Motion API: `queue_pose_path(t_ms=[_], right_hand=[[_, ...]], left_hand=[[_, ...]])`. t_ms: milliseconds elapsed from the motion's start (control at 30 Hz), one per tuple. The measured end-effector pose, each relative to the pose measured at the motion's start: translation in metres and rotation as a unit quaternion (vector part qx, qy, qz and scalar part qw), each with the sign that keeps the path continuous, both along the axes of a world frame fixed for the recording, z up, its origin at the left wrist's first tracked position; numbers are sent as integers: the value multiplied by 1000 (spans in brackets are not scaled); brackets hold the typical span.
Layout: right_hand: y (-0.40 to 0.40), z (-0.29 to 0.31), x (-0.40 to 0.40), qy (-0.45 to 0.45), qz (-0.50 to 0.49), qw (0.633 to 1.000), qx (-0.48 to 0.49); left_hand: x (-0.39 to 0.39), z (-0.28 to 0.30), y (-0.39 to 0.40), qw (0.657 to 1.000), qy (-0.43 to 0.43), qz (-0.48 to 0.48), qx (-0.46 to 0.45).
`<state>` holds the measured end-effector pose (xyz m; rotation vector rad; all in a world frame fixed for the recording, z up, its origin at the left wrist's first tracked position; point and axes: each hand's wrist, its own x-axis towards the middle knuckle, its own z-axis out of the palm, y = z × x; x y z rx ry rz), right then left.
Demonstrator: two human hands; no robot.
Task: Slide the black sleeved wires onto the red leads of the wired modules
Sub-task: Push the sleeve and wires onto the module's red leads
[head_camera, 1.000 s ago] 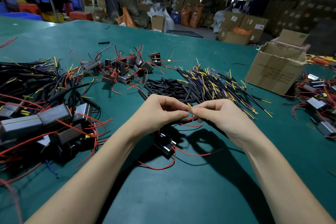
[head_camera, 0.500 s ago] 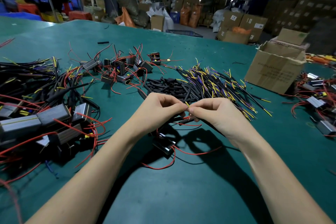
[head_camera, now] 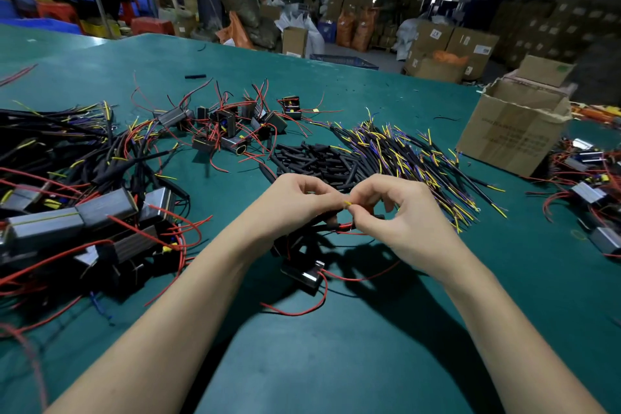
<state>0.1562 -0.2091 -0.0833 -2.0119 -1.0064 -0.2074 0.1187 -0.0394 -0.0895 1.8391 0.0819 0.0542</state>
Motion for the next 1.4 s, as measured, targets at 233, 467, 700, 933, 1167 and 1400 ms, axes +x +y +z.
queue_pose_path(t_ms=[233,467,700,933,1167,1400], right_hand=[[-2,-5,10,174,-21,983,61],[-3,-5,10,100,-4,994,35],[-3,-1,8,-32,19,999,9],[-5,-7,14,165,12,985,53],[-3,-6,12,187,44,979,73],[0,-2,3,-41,35,999,-1]], left_hand=[[-1,3,0,995,-83,-54,31],[-1,0,-5,988,-104,-45,100],[-1,4,-1,994,-23,-103,19],[-2,0,-3,972,-173,-56,150],[-4,4,0,951,-244,-28,189],[1,2,3,998,-8,-18,56]])
